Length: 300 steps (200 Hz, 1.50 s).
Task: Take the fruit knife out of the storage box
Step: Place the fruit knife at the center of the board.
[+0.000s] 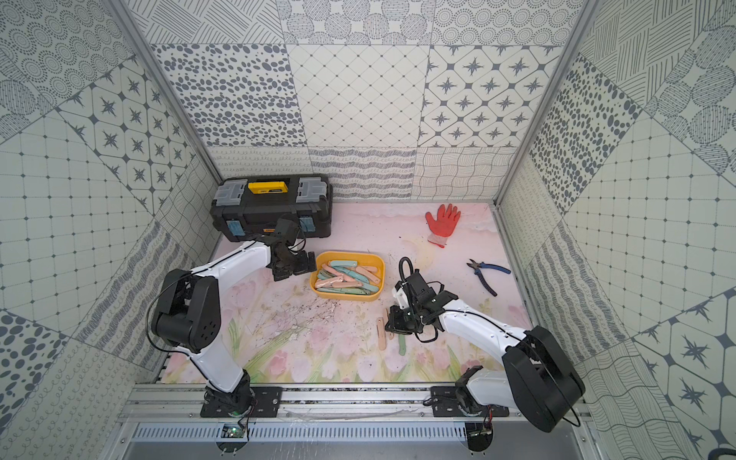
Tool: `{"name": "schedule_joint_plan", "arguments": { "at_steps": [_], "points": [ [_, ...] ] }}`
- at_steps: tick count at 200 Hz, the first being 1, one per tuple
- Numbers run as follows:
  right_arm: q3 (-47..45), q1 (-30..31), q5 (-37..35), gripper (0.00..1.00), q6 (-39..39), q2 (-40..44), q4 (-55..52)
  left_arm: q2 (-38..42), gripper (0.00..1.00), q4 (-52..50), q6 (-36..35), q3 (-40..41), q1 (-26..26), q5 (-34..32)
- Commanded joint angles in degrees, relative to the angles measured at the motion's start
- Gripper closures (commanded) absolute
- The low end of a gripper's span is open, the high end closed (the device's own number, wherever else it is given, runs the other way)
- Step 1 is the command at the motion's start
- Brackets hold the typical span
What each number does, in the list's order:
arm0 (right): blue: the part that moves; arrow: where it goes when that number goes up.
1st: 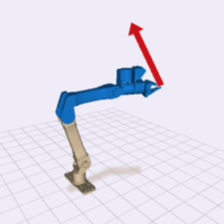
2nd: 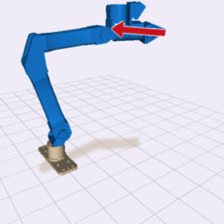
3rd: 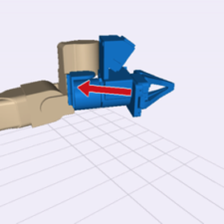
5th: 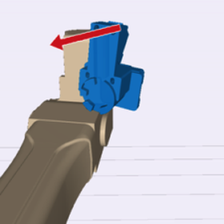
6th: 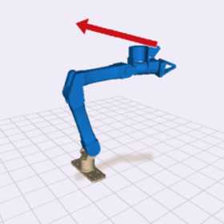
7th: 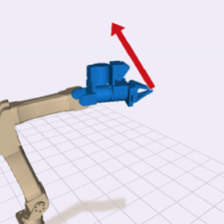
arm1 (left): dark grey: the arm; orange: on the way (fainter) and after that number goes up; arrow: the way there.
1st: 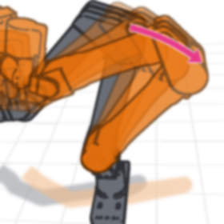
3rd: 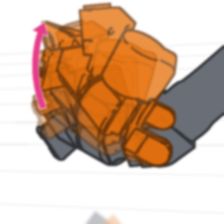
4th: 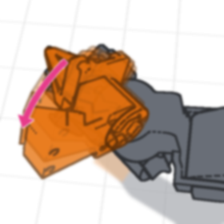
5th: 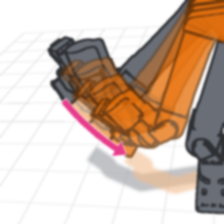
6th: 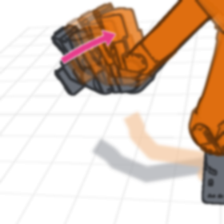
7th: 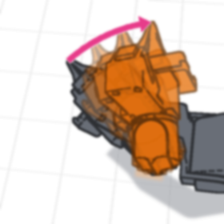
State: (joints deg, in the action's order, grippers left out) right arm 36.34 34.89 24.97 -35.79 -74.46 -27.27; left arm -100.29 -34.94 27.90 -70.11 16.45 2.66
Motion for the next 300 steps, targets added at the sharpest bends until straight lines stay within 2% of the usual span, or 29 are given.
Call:
{"name": "schedule_joint_plan", "arguments": {
  "at_steps": [1, 76, 101, 134, 160, 200, 249, 276, 300],
  "points": [
    [-1.69, -0.18, -0.29, 0.89, -2.98, -1.71, 3.62, 0.17, 0.02, -0.93, 0.13, 0.15, 0.08, -0.55],
    [-2.58, -0.20, -0.93, 0.83, -3.24, -6.09, 4.53, 0.47, 0.02, -1.23, 0.03, -0.21, 0.08, -0.63],
    [-2.44, -0.23, -1.11, 0.78, -3.26, -6.50, 4.20, 0.54, 0.02, -1.30, 0.05, -0.21, 0.06, -0.81],
    [-1.82, -0.26, -1.67, 0.77, -3.05, -6.49, 3.24, 0.54, 0.02, -1.27, 0.05, -0.29, 0.05, -0.75],
    [-0.95, -0.22, -3.06, 0.71, -2.48, -5.23, 1.07, 0.59, 0.02, -1.22, -0.02, -0.21, 0.08, -0.75],
    [1.83, -0.25, -6.75, 0.63, -0.45, -2.51, -5.02, 0.56, 0.02, -1.09, 0.05, -0.27, 0.03, -0.68],
    [4.67, -0.34, -6.81, 0.61, 1.17, 1.01, -6.41, 0.36, 0.02, -1.10, 0.05, -0.27, 0.07, -0.63],
    [8.49, -0.36, -6.59, 0.58, 4.76, 2.91, -6.33, 0.45, 0.02, -1.25, 0.05, -0.29, 0.08, -0.65],
    [14.62, -0.66, -7.46, 0.57, 9.78, 0.95, -8.22, 0.62, 0.02, -1.37, -0.04, -0.37, 0.08, -0.72]
  ]
}}
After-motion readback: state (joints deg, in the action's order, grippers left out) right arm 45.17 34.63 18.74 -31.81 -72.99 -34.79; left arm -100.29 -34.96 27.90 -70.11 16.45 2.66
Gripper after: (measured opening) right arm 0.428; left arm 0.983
